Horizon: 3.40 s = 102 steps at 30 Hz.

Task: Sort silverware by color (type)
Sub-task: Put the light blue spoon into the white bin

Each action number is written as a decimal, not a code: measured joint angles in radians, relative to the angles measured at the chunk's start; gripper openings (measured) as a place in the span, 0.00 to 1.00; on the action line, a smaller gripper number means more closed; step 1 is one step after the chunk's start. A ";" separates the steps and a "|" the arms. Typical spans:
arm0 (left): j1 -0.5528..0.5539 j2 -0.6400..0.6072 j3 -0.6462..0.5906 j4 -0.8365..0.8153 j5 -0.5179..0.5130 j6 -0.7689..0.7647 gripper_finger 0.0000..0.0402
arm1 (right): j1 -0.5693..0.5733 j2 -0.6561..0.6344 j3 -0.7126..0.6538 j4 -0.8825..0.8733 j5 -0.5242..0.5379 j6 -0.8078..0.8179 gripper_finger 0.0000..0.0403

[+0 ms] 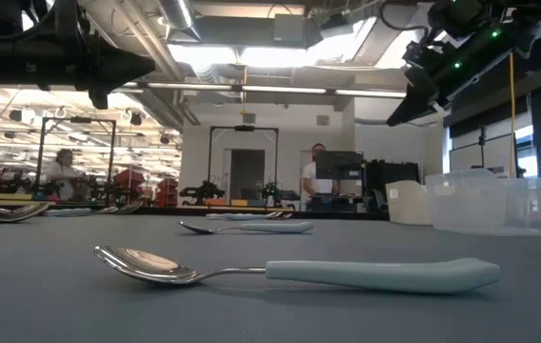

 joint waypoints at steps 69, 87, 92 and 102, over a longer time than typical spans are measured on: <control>0.000 0.000 0.000 0.002 0.070 0.023 0.03 | -0.245 0.196 0.045 -0.077 -0.072 -0.077 0.39; 0.000 0.001 0.000 0.024 0.229 0.021 0.03 | 0.354 0.418 0.045 0.462 -0.205 0.012 0.39; 0.000 0.017 0.000 0.033 0.226 0.022 0.03 | 0.432 0.570 0.046 0.628 -0.166 0.028 0.39; 0.000 0.045 0.000 0.042 0.206 0.019 0.03 | 0.523 0.846 0.211 0.656 -0.165 0.018 0.39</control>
